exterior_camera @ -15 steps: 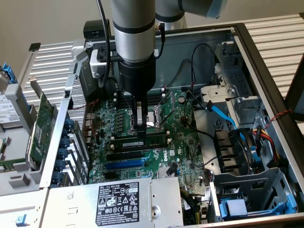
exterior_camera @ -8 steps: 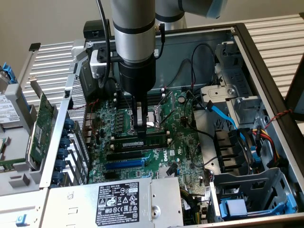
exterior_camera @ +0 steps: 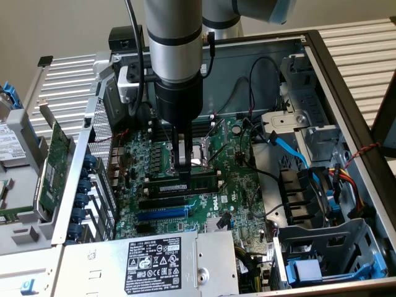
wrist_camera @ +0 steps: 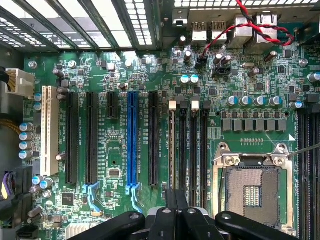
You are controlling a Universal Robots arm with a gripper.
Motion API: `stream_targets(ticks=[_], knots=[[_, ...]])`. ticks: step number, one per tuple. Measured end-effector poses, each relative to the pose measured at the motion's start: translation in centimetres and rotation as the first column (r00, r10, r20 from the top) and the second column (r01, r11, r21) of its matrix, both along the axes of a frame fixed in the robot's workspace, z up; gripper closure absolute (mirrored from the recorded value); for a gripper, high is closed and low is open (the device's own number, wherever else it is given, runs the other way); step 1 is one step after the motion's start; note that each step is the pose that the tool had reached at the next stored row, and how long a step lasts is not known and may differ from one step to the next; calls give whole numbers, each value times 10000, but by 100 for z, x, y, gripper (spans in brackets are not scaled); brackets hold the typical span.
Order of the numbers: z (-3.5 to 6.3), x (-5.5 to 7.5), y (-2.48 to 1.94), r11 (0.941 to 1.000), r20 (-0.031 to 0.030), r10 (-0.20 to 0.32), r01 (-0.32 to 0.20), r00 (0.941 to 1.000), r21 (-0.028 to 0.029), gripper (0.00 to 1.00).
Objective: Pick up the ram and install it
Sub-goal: 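Insert the ram into the slot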
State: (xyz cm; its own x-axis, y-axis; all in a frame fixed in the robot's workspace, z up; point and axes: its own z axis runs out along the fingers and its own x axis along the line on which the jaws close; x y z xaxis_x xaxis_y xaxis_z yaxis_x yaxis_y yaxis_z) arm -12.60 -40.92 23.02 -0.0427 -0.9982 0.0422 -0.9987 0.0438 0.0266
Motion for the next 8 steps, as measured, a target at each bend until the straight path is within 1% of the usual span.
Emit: stream_targets(ticks=[8], knots=[[-5,0,0,10000,8,0,0,10000,4,90]])
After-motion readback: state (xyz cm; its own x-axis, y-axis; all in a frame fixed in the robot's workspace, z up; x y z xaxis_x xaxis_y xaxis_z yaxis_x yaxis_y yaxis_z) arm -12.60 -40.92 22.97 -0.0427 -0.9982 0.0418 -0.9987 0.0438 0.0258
